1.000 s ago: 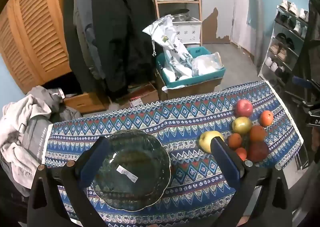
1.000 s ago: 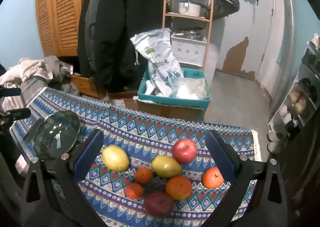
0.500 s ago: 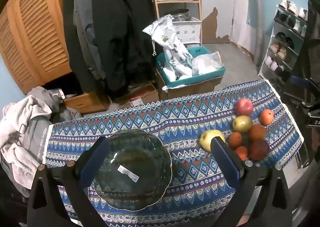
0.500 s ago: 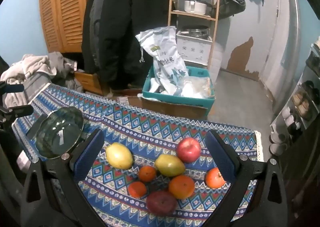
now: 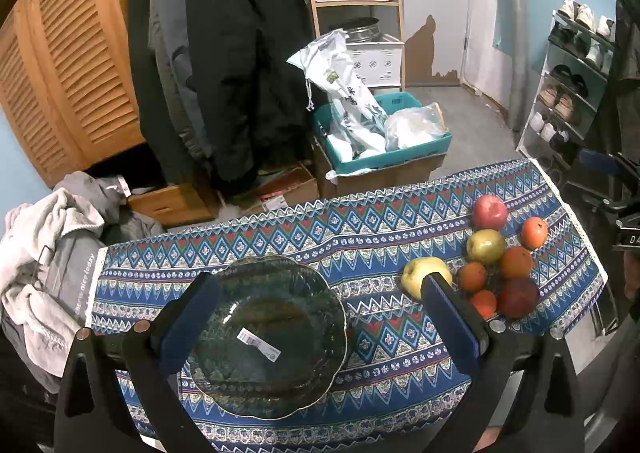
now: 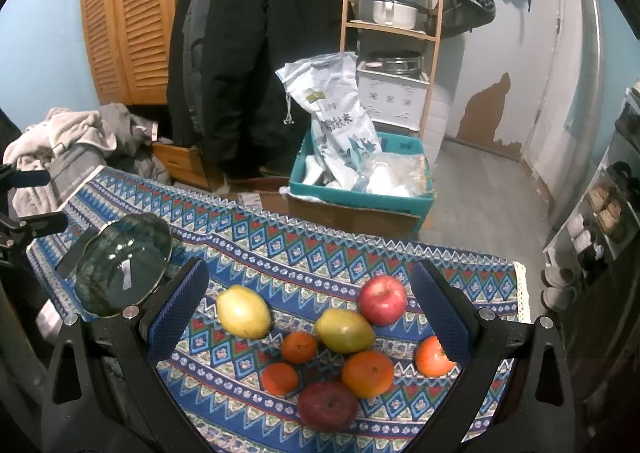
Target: Organize fruits
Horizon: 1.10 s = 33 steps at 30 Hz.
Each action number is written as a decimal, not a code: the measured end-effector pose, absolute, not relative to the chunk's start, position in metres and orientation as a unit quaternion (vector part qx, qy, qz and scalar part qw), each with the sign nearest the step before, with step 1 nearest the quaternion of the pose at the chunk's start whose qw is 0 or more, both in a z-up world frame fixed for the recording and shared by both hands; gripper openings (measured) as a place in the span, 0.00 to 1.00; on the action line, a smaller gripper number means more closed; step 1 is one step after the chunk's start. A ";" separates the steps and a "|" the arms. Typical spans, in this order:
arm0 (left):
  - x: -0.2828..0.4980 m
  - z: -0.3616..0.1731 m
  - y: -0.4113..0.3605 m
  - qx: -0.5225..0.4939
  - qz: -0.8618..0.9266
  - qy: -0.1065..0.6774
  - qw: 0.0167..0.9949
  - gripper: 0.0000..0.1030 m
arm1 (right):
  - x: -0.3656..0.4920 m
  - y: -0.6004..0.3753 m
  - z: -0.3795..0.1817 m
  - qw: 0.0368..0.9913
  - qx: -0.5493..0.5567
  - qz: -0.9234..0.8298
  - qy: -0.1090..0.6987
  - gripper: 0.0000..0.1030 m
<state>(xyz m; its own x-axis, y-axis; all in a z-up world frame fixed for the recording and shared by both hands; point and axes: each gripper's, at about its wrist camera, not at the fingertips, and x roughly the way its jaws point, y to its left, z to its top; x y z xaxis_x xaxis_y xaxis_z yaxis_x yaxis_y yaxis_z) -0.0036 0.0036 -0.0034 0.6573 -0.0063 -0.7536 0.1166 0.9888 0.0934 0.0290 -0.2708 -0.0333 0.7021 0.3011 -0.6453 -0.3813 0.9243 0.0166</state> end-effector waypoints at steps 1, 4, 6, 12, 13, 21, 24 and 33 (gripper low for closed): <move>-0.003 -0.003 0.004 0.067 -0.033 0.413 0.908 0.99 | 0.029 -0.271 -0.033 0.921 -0.059 0.185 0.339 0.97; -0.003 -0.003 0.005 0.067 -0.033 0.413 0.907 0.99 | 0.029 -0.271 -0.034 0.920 -0.058 0.185 0.339 0.97; -0.004 -0.004 0.005 0.067 -0.033 0.414 0.907 0.99 | 0.028 -0.271 -0.035 0.920 -0.057 0.186 0.340 0.97; -0.004 -0.003 0.008 0.067 -0.033 0.414 0.907 0.99 | 0.029 -0.271 -0.034 0.920 -0.058 0.187 0.340 0.97; -0.003 -0.003 0.009 0.067 -0.033 0.415 0.907 0.99 | 0.029 -0.271 -0.034 0.920 -0.057 0.187 0.340 0.97; -0.004 -0.004 0.010 0.065 -0.032 0.416 0.907 0.99 | 0.029 -0.270 -0.034 0.921 -0.058 0.181 0.340 0.97; -0.004 -0.004 0.010 0.066 -0.032 0.415 0.907 0.99 | 0.030 -0.271 -0.034 0.921 -0.057 0.181 0.341 0.97; -0.004 -0.006 0.010 0.064 -0.033 0.418 0.906 0.99 | 0.029 -0.272 -0.035 0.920 -0.057 0.184 0.342 0.97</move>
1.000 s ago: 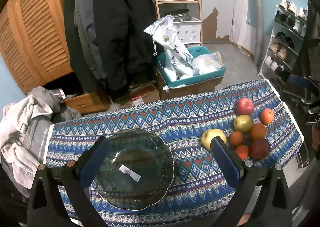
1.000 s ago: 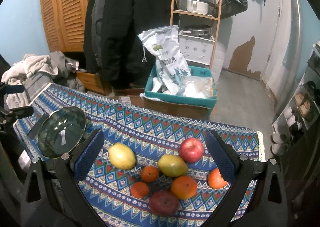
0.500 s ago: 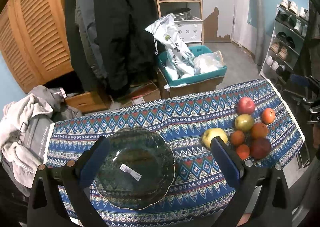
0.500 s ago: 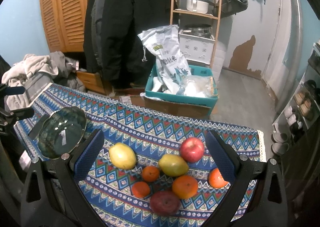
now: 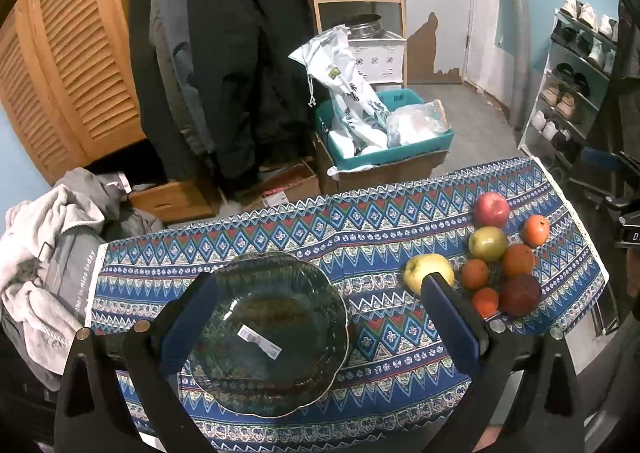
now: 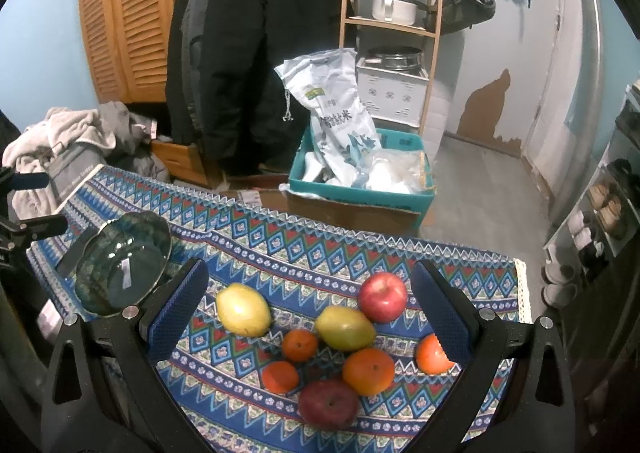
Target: Organize fruits
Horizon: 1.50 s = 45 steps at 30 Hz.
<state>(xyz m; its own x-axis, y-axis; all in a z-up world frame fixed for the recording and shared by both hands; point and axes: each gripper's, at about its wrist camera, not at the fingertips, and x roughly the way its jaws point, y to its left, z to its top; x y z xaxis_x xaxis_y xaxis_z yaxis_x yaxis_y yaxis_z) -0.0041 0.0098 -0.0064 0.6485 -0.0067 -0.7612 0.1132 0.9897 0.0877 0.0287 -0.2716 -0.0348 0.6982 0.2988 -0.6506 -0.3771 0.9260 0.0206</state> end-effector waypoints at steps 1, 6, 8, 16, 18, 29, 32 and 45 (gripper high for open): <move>-0.004 -0.006 0.010 0.064 -0.033 0.418 0.906 0.99 | 0.028 -0.272 -0.035 0.919 -0.057 0.184 0.343 0.97; -0.003 -0.007 0.010 0.062 -0.032 0.421 0.904 0.99 | 0.029 -0.270 -0.034 0.918 -0.059 0.187 0.346 0.97; -0.003 -0.008 0.009 0.061 -0.032 0.423 0.904 0.99 | 0.031 -0.270 -0.033 0.917 -0.059 0.187 0.347 0.97; -0.001 -0.007 0.010 0.062 -0.033 0.425 0.903 0.99 | 0.030 -0.270 -0.034 0.917 -0.059 0.186 0.349 0.97; -0.001 -0.007 0.010 0.061 -0.033 0.425 0.903 0.99 | 0.030 -0.270 -0.034 0.917 -0.059 0.187 0.348 0.97; -0.001 -0.010 0.010 0.063 -0.032 0.427 0.902 0.99 | 0.029 -0.270 -0.037 0.915 -0.059 0.186 0.352 0.97; -0.001 -0.011 0.010 0.063 -0.031 0.427 0.901 0.99 | 0.029 -0.272 -0.037 0.914 -0.058 0.186 0.355 0.97; -0.001 -0.012 0.011 0.064 -0.032 0.427 0.901 0.99 | 0.030 -0.273 -0.037 0.914 -0.057 0.187 0.356 0.97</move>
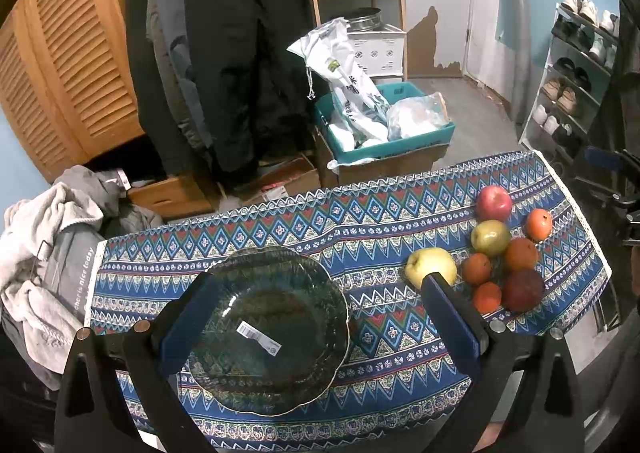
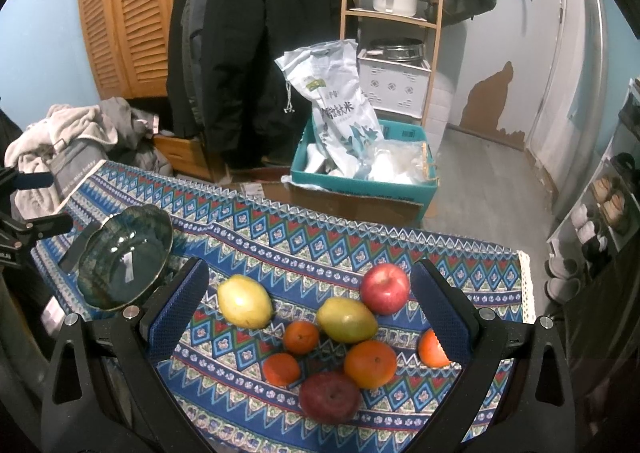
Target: Organize fruits
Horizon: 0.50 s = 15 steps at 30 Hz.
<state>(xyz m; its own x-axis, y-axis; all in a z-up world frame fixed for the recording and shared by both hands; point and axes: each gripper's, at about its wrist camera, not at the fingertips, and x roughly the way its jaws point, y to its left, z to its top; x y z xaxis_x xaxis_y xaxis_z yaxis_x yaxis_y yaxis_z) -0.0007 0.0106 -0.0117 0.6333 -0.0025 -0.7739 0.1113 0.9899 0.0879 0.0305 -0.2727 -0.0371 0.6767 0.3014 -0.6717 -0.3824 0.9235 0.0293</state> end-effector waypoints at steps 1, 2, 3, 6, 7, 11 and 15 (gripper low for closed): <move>-0.001 -0.011 0.010 0.064 -0.032 0.427 0.901 0.99 | 0.030 -0.273 -0.038 0.914 -0.057 0.187 0.356 0.97; -0.001 -0.012 0.011 0.064 -0.032 0.427 0.901 0.99 | 0.030 -0.273 -0.037 0.914 -0.057 0.187 0.356 0.97; -0.001 -0.012 0.010 0.064 -0.032 0.427 0.902 0.99 | 0.030 -0.273 -0.037 0.914 -0.057 0.187 0.356 0.97; 0.000 -0.014 0.010 0.067 -0.031 0.427 0.901 0.99 | 0.030 -0.274 -0.037 0.914 -0.057 0.186 0.357 0.97; 0.001 -0.015 0.009 0.068 -0.031 0.427 0.901 0.99 | 0.030 -0.274 -0.038 0.914 -0.056 0.186 0.357 0.97; 0.002 -0.017 0.007 0.073 -0.030 0.427 0.901 0.99 | 0.027 -0.277 -0.040 0.913 -0.055 0.184 0.359 0.97; 0.005 -0.020 0.004 0.078 -0.029 0.430 0.899 0.99 | 0.029 -0.283 -0.041 0.912 -0.052 0.182 0.362 0.97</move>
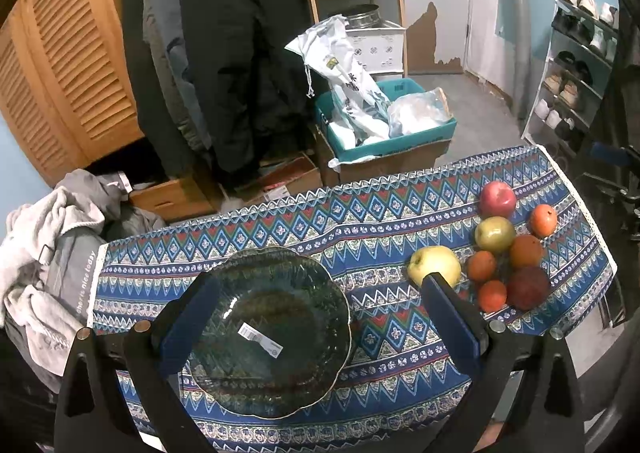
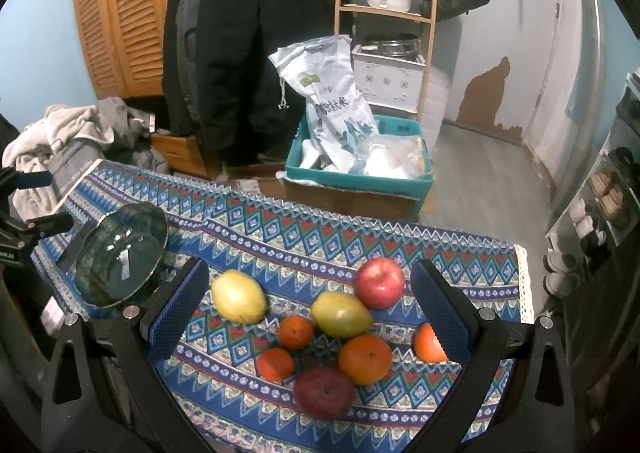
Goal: Organize fruits
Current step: 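Grasp the yellow pear with the left gripper while the right gripper grasps an orange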
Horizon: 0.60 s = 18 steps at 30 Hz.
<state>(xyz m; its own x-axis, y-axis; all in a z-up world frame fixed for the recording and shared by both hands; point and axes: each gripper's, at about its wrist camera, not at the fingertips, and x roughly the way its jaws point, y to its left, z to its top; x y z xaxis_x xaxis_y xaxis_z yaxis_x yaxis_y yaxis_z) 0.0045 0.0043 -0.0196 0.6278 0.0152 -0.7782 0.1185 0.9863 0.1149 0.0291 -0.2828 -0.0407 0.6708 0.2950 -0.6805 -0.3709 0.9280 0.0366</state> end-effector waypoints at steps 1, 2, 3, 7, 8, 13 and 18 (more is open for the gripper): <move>0.006 -0.020 0.003 0.079 -0.028 0.432 0.898 0.99 | 0.029 -0.284 -0.041 0.912 -0.053 0.182 0.363 0.97; 0.007 -0.021 0.002 0.080 -0.028 0.433 0.897 0.99 | 0.031 -0.285 -0.040 0.912 -0.054 0.180 0.365 0.97; 0.009 -0.022 0.001 0.078 -0.030 0.437 0.896 0.99 | 0.032 -0.286 -0.041 0.912 -0.055 0.179 0.366 0.97; 0.017 -0.028 -0.003 0.070 -0.039 0.450 0.889 0.99 | 0.036 -0.293 -0.044 0.908 -0.056 0.168 0.379 0.97; 0.020 -0.031 -0.005 0.068 -0.043 0.456 0.886 0.99 | 0.038 -0.296 -0.044 0.908 -0.055 0.166 0.381 0.97; 0.031 -0.040 -0.020 0.070 -0.066 0.479 0.872 0.99 | 0.048 -0.316 -0.049 0.904 -0.042 0.146 0.400 0.97; 0.042 -0.044 -0.042 0.084 -0.089 0.489 0.864 0.99 | 0.060 -0.340 -0.060 0.896 -0.028 0.125 0.426 0.97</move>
